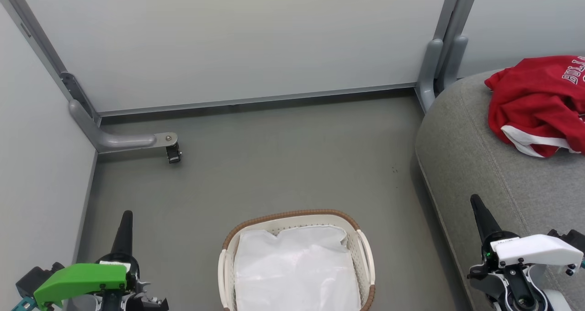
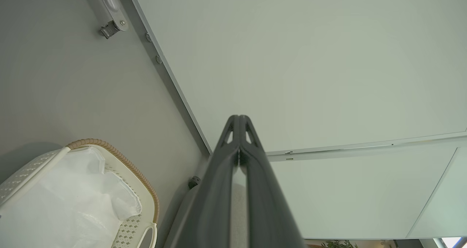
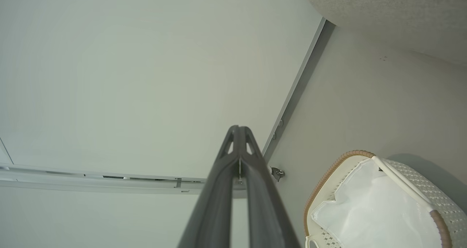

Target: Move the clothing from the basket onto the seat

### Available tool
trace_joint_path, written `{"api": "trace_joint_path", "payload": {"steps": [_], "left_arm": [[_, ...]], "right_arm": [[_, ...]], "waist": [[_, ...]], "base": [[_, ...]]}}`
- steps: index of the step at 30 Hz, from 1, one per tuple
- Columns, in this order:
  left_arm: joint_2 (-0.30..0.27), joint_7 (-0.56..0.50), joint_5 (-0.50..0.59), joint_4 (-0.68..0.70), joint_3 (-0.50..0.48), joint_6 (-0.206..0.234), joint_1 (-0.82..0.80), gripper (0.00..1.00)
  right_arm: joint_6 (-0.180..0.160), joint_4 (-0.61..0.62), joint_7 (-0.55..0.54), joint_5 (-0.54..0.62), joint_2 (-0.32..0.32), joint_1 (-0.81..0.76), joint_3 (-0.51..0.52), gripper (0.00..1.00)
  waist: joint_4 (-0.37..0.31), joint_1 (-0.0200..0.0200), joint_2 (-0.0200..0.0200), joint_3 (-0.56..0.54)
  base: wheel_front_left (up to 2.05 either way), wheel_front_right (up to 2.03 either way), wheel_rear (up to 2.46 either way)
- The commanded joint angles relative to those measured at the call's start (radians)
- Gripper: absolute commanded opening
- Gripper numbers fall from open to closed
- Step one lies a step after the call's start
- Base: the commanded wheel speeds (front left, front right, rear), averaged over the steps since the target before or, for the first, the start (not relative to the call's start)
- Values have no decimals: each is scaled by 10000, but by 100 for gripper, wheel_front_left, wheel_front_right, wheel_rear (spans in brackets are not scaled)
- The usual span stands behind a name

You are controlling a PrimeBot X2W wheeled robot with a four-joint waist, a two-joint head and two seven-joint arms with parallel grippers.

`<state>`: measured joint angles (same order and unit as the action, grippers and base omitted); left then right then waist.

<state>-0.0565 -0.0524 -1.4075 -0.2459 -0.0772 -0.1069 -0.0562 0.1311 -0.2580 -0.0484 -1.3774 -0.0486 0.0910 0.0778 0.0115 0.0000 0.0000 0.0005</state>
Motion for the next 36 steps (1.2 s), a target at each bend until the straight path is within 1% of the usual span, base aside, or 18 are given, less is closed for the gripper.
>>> {"api": "trace_joint_path", "payload": {"steps": [1, 29, 36], "left_arm": [[-23, -77, -212, 41, -78, -92, -254, 0], [60, -616, -1945, 6, -384, -269, -592, 0], [63, -657, -2067, 4, -397, -270, -588, 0]], "right_arm": [[-4, 86, -83, -229, -66, 97, 54, 0], [-3, 154, -618, -2231, -72, 219, 337, 0], [-4, 158, -675, -2395, -69, 211, 360, 0]], "waist": [[-4, 0, 0, 1], [-104, 0, 0, 24], [-115, 0, 0, 26]], "base": [[0, 0, 0], [0, 0, 0], [0, 0, 0]]}}
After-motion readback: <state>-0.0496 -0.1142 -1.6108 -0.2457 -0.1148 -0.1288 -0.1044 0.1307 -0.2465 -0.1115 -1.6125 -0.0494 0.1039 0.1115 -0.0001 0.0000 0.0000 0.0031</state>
